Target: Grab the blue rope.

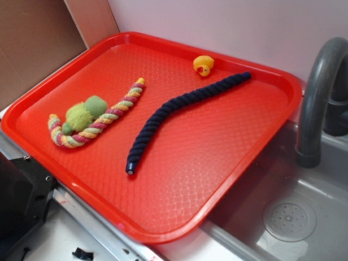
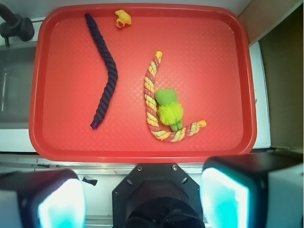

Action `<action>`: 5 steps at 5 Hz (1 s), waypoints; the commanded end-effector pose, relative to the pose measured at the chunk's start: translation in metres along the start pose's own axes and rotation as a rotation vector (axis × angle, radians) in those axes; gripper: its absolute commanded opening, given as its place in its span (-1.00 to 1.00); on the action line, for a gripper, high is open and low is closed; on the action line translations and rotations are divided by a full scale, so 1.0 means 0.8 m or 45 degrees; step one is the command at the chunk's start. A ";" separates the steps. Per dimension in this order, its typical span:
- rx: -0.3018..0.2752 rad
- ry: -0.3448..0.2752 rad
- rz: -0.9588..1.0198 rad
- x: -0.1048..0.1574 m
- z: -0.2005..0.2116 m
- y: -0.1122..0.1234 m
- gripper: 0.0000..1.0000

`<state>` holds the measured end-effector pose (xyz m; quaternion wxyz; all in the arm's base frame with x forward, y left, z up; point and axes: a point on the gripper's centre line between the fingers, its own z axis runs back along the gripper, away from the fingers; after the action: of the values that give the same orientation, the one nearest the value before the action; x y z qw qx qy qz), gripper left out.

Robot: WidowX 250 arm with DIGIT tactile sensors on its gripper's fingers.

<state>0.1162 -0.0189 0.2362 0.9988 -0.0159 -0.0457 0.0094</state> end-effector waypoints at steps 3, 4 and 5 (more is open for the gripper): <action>-0.028 -0.201 0.200 0.043 -0.042 -0.025 1.00; 0.018 -0.280 0.157 0.073 -0.074 -0.047 1.00; 0.030 -0.297 0.152 0.107 -0.117 -0.057 1.00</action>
<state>0.2074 -0.0668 0.1414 0.9878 0.0007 -0.1412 0.0659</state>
